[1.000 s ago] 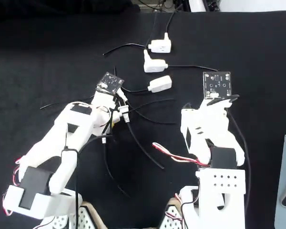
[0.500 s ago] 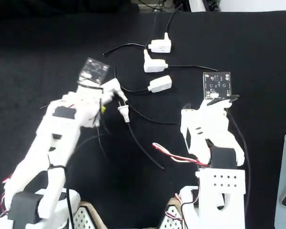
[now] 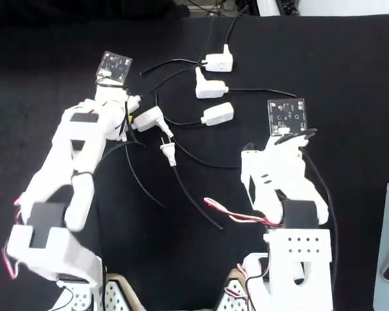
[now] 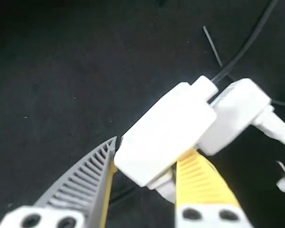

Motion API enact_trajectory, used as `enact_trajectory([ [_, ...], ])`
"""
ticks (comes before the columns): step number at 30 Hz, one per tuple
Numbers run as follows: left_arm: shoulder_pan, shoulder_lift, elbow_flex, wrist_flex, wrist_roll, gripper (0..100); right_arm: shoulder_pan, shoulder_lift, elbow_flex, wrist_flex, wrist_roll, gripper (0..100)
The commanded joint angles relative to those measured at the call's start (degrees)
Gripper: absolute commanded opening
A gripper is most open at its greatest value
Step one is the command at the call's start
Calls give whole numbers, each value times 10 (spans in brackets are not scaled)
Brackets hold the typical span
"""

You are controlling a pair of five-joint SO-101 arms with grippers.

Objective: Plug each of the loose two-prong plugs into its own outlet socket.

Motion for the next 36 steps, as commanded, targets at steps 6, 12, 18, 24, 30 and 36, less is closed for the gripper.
enact_trajectory([
  [6, -45, 8, -98, 78, 95, 352, -8, -5, -4, -11, -3, 183],
  [12, -56, -44, -159, 196, 93, 349, -10, -4, -4, -11, -4, 183],
  [18, -47, -139, -160, 296, 93, 349, -23, 46, -5, -11, -4, 183],
  [24, -14, -232, -73, 331, 100, 349, -44, 142, -37, -12, -4, 183],
  [30, -38, -361, 50, 326, 164, 349, -137, 193, -60, -12, -4, 184],
  [36, -107, -452, 158, 313, 258, 349, -248, 247, -114, -12, -7, 184],
])
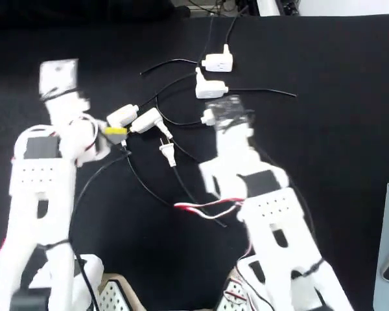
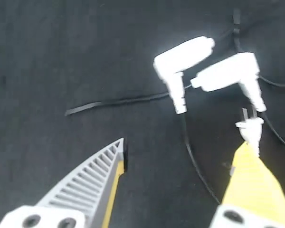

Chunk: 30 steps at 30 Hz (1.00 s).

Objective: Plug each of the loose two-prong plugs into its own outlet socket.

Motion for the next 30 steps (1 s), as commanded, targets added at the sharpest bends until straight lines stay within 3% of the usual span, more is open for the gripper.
enact_trajectory([
  [1, -55, -69, 64, -23, 68, 349, -76, 54, -79, -12, -16, 184],
  [5, -91, -80, 145, -105, 121, 349, -118, 157, -160, -12, -58, 184],
  [10, -109, -86, 200, -186, 130, 349, -151, 303, -246, -50, -61, 184],
  [20, -108, -86, 212, -194, 130, 349, -148, 538, -374, -123, -59, 181],
  [30, -107, -86, 218, -195, 130, 349, -103, 604, -429, -122, -59, 145],
])
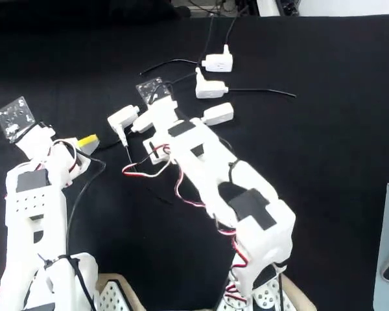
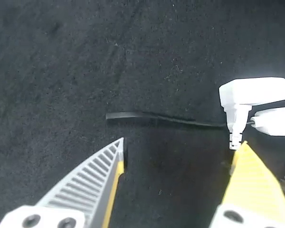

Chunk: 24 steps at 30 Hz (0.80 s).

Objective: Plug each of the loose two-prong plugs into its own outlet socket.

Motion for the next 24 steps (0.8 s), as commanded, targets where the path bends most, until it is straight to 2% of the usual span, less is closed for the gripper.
enact_trajectory([
  [1, -3, -16, 0, -11, 5, 349, 23, 9, -36, -11, -1, 114],
  [5, -3, -16, 0, -11, 5, 349, 30, 12, -40, -24, 28, 16],
  [13, -3, -16, 1, -11, 5, 349, 34, -29, -18, -21, 47, 12],
  [19, -7, -16, 1, -11, 5, 349, 24, -176, 42, -17, 47, 12],
  [24, -7, -16, 1, -11, 5, 349, 23, -319, 52, 28, 47, 12],
])
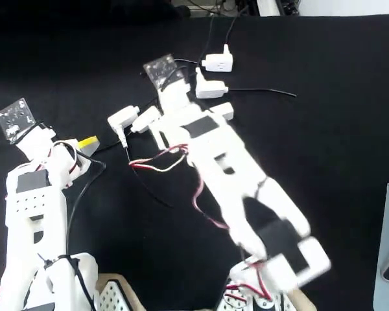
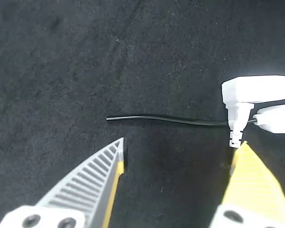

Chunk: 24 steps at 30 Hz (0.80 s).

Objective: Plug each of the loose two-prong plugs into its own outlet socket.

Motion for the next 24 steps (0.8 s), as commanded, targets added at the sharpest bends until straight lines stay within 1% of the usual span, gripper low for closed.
enact_trajectory([
  [1, -7, -15, -4, -11, 5, 349, -4, -153, -3, 37, 4, 12],
  [5, -7, -15, -4, -11, 5, 349, -4, -255, -2, 53, 0, 12],
  [10, -8, -15, -4, -11, 5, 349, -3, -334, -2, 95, 0, 12],
  [15, -8, -15, 1, -11, 5, 349, 2, -352, -1, 141, 4, 12],
  [19, -8, -15, 1, -11, 5, 349, 21, -355, 5, 160, 0, 12],
  [21, -8, -15, 1, -11, 5, 349, 26, -356, 13, 176, -28, 12],
  [24, -8, -15, 1, -11, 5, 349, 55, -352, 14, 206, -150, 12],
])
